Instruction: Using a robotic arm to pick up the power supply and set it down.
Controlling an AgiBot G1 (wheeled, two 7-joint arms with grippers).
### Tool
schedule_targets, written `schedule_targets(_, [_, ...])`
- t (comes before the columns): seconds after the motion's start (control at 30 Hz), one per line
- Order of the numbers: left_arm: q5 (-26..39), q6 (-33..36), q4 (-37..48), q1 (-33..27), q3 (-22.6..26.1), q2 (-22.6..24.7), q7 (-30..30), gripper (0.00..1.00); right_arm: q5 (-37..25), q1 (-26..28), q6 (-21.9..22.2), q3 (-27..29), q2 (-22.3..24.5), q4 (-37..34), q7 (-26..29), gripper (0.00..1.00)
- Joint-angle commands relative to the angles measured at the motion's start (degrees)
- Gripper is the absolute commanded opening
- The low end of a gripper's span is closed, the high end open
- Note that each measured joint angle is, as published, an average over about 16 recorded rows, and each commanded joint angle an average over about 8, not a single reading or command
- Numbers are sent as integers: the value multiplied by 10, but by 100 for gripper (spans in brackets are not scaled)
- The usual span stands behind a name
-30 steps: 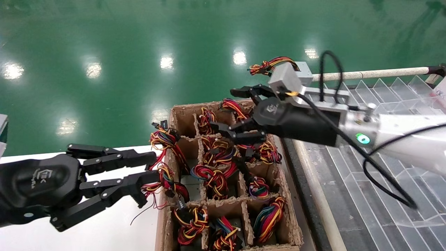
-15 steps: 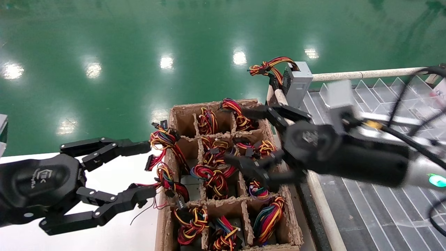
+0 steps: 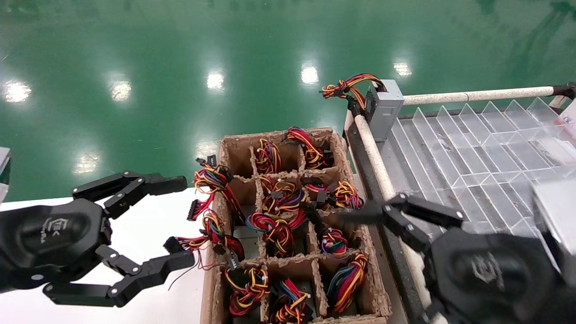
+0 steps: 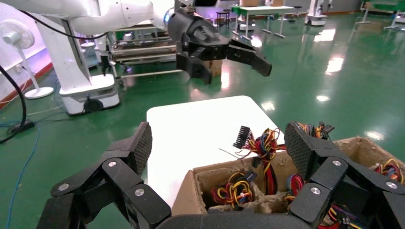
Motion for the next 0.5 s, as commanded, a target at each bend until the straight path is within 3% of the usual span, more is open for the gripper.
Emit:
schedule_targets(0.03, [0, 0, 0, 0, 0, 0, 0, 100, 2, -12, -11, 15, 9, 14, 6, 100])
schedule_targets(0.5, [0, 0, 0, 0, 0, 0, 0, 100, 2, -4, -3, 5, 3, 4, 2, 100])
